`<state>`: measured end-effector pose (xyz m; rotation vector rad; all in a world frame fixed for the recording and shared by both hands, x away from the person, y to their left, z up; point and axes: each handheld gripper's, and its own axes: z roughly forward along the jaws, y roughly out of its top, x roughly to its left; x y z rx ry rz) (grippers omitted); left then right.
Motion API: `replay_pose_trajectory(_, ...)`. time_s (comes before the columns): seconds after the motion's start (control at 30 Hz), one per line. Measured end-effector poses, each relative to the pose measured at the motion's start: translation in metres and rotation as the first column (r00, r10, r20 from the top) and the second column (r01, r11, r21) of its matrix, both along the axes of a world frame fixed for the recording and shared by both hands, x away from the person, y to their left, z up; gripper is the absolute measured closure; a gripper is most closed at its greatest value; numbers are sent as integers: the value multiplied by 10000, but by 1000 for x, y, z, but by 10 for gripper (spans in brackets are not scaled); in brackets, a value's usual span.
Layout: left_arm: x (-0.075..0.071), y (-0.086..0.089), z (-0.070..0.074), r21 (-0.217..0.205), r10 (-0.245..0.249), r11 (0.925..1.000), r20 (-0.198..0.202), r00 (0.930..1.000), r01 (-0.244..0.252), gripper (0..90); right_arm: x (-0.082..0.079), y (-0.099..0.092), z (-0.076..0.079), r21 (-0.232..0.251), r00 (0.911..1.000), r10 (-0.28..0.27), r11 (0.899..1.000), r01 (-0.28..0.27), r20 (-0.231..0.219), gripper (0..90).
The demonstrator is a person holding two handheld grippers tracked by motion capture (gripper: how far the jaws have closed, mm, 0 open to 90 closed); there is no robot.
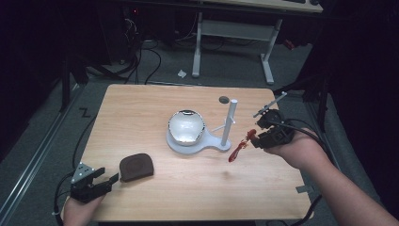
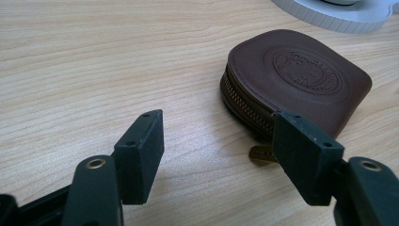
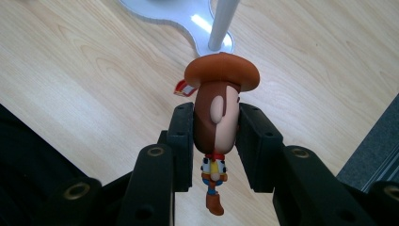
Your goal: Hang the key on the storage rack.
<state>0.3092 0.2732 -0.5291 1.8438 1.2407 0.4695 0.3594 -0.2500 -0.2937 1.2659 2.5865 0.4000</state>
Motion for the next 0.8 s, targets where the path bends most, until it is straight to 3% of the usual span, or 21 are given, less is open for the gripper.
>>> replay_pose_trajectory(0.33, 0, 0, 0, -28, -38, 10000, -13, 10000, 38, 351, 11, 18, 19, -56, 9994, 251, 9997, -250, 238, 684)
replay_pose_trajectory(0.8, 0, 0, -1, -51, -58, 10000, -26, 10000, 58, 350, 19, 28, 38, 183, 9967, 304, 9993, -318, 750, 685)
